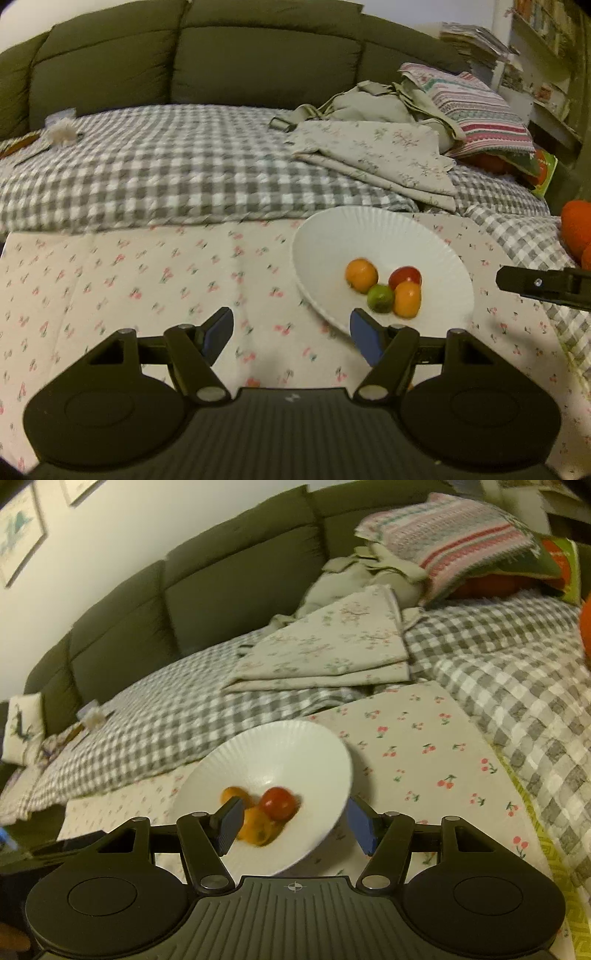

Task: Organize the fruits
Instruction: 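Move both tools back over the remaining fruits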

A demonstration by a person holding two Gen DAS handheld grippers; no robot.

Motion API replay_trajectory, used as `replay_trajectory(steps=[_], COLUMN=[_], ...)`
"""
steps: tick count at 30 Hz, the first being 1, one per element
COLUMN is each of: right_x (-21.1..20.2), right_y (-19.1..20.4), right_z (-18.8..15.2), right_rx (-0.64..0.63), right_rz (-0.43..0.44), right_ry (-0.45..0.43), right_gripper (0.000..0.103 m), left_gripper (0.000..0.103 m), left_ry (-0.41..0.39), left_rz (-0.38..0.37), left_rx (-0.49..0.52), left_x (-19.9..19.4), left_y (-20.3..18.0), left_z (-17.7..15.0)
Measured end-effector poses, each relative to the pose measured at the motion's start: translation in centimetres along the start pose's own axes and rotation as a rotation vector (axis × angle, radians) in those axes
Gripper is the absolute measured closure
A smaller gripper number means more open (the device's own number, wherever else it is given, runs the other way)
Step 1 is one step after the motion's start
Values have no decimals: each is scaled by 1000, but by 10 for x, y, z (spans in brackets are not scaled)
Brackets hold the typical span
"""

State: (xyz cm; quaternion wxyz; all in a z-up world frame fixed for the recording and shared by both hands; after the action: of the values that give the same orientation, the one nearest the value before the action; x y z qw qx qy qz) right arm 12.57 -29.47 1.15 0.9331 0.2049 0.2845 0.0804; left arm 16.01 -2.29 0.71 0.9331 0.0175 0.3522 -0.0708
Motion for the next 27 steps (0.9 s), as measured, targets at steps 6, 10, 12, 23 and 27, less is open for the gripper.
replay_trajectory(steps=[6, 10, 12, 23, 27], right_x=[-18, -31, -36, -40, -38], right_y=[26, 38, 44, 67, 68], right_z=[-10, -19, -24, -51, -57], right_rx=[-34, -43, -51, -100, -102], right_rz=[41, 70, 76, 104, 101], right_ry=[11, 25, 35, 111, 132], right_gripper=[41, 41, 41, 38, 38], left_gripper=[34, 34, 34, 34, 34], left_ry=[34, 58, 58, 100, 114], left_rz=[19, 22, 22, 29, 18], left_rx=[-26, -54, -49, -9, 13], left_x=[-19, -28, -34, -31, -28], left_y=[10, 12, 11, 9, 7], left_z=[-19, -32, -37, -59, -64])
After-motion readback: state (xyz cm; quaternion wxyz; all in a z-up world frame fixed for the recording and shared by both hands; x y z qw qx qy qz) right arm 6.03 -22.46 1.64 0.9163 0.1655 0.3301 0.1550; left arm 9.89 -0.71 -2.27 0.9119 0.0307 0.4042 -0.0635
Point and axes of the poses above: each gripper's, at about its wrist camera, not at the fingertips, and x roughly the way its jaws point, y to its left, z to its top, the point moved 1 cm from there along x, roughly the way its jaws point, and after that the axes turned 9 degrees about z, right-handed, at the moved point
